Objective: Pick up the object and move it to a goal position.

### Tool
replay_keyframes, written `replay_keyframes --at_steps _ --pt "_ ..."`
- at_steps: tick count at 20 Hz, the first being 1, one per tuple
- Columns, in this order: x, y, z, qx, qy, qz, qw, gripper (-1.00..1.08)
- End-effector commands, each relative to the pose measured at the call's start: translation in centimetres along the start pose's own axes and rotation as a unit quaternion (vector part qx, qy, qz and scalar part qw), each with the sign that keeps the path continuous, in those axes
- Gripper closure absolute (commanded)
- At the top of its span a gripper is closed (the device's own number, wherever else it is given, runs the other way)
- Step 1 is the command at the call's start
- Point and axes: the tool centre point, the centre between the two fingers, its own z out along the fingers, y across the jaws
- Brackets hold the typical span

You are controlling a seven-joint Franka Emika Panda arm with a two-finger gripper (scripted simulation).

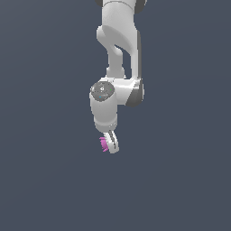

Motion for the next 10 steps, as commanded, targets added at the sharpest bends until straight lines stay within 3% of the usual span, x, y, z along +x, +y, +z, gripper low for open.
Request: replay_keyframes --at_steps 1,10 --pt "0.0 0.0 0.3 0.0 0.0 0.0 1.0 -0.92" --pt "0.0 0.1 4.4 0.0 0.0 0.002 1.0 -0.92"
